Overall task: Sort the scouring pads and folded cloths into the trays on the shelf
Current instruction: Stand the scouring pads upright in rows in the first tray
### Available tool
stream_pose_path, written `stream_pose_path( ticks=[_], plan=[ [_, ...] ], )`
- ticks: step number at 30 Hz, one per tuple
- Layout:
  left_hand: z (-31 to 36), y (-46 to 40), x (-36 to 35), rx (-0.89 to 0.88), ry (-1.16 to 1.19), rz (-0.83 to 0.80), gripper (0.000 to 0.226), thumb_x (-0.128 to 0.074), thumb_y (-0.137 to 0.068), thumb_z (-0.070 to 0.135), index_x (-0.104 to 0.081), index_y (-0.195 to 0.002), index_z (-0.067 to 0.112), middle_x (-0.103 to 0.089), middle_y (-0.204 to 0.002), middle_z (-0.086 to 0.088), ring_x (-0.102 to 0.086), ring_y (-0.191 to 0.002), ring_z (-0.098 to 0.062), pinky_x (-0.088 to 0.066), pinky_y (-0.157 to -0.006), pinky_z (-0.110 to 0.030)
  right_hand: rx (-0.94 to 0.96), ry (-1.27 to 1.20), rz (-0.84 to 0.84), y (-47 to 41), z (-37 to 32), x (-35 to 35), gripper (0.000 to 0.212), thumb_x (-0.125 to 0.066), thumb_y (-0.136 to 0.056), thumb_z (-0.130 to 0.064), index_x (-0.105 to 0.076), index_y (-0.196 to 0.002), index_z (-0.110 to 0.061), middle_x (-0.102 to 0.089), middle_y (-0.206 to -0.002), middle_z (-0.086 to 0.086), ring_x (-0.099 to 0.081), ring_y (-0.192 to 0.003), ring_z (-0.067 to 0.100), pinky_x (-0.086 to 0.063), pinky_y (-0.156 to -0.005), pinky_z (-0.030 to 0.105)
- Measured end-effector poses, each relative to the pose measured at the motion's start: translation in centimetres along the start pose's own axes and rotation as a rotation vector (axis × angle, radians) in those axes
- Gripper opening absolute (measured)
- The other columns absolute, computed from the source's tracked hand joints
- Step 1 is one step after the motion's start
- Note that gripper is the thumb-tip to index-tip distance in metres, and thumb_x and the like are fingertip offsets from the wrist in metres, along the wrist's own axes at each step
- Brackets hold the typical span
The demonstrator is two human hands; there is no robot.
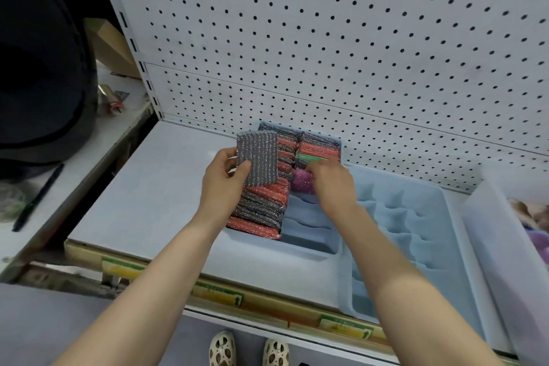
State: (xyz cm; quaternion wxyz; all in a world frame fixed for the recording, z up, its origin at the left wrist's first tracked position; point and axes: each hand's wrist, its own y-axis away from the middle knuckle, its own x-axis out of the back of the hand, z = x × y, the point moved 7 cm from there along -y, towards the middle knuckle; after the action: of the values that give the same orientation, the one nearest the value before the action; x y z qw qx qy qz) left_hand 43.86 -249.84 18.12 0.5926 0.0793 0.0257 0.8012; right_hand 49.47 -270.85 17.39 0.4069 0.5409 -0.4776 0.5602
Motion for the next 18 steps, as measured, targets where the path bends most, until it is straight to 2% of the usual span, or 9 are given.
stream_pose_path(
  ticks=[2, 5, 8, 11, 14, 16, 18],
  plan=[
    [0.0, -0.1, 0.1, -0.004, -0.006, -0.003, 0.020, -0.059, -0.095, 0.016, -0.056, -0.113, 0.026, -0.066, -0.112, 0.004, -0.065, -0.102, -0.017, -0.054, -0.092, -0.047, -0.027, -0.042, 0.042, 0.1, 0.4, -0.4, 0.037, -0.060, -0.080, 0.006, -0.068, -0.111, -0.013, -0.069, -0.107, 0.009, -0.056, -0.107, 0.031, -0.046, -0.073, 0.036],
    [-0.4, -0.2, 0.1, 0.004, 0.002, -0.010, 0.021, -0.059, -0.095, 0.017, -0.056, -0.114, 0.025, -0.066, -0.112, 0.003, -0.065, -0.101, -0.019, -0.054, -0.092, -0.048, -0.016, -0.162, 0.136, 0.3, 0.6, 0.1, 0.033, -0.066, -0.083, -0.002, -0.069, -0.114, -0.014, -0.071, -0.104, 0.009, -0.060, -0.102, 0.032, -0.048, -0.078, 0.038],
    [-0.5, -0.2, -0.5, 0.001, 0.010, -0.027, 0.023, -0.060, -0.095, 0.020, -0.057, -0.117, 0.025, -0.067, -0.114, 0.001, -0.066, -0.102, -0.020, -0.054, -0.092, -0.048, -0.076, -0.519, 0.216, 1.0, 0.5, 1.7, 0.024, -0.071, -0.086, -0.017, -0.070, -0.110, -0.015, -0.072, -0.097, 0.003, -0.065, -0.090, 0.021, -0.051, -0.080, 0.032],
    [-0.2, 0.1, -1.4, -0.013, 0.019, -0.047, 0.020, -0.059, -0.095, 0.018, -0.057, -0.113, 0.026, -0.068, -0.111, 0.000, -0.066, -0.101, -0.018, -0.055, -0.091, -0.045, -0.226, -1.004, 0.052, 1.8, -0.6, 1.6, 0.022, -0.070, -0.089, -0.025, -0.070, -0.110, -0.018, -0.072, -0.095, -0.004, -0.066, -0.087, 0.009, -0.050, -0.077, 0.016],
    [0.0, 0.5, -2.6, -0.036, 0.039, -0.094, 0.021, -0.059, -0.095, 0.014, -0.059, -0.113, 0.024, -0.070, -0.109, -0.001, -0.067, -0.101, -0.020, -0.054, -0.092, -0.044, -0.306, -1.390, -0.128, 2.8, -2.5, 0.6, 0.023, -0.072, -0.087, -0.016, -0.067, -0.110, -0.018, -0.073, -0.092, -0.004, -0.069, -0.080, 0.007, -0.054, -0.071, 0.020],
    [0.0, 0.6, -3.1, -0.080, -0.031, -0.114, 0.025, -0.059, -0.095, 0.014, -0.059, -0.119, 0.019, -0.069, -0.111, 0.001, -0.066, -0.101, -0.013, -0.053, -0.094, -0.039, -0.331, -1.435, -0.118, 3.4, -2.1, 0.8, 0.018, -0.072, -0.087, -0.010, -0.068, -0.101, -0.021, -0.074, -0.082, -0.006, -0.067, -0.070, 0.004, -0.051, -0.062, 0.019],
    [0.2, 0.8, -3.4, -0.162, -0.167, -0.134, 0.028, -0.059, -0.095, 0.013, -0.059, -0.122, 0.019, -0.067, -0.114, 0.006, -0.062, -0.102, -0.002, -0.051, -0.095, -0.027, -0.367, -1.382, -0.023, 3.8, -0.4, 1.4, 0.019, -0.072, -0.087, -0.009, -0.068, -0.095, -0.026, -0.073, -0.079, -0.006, -0.066, -0.067, 0.005, -0.051, -0.061, 0.022]
  ],
)
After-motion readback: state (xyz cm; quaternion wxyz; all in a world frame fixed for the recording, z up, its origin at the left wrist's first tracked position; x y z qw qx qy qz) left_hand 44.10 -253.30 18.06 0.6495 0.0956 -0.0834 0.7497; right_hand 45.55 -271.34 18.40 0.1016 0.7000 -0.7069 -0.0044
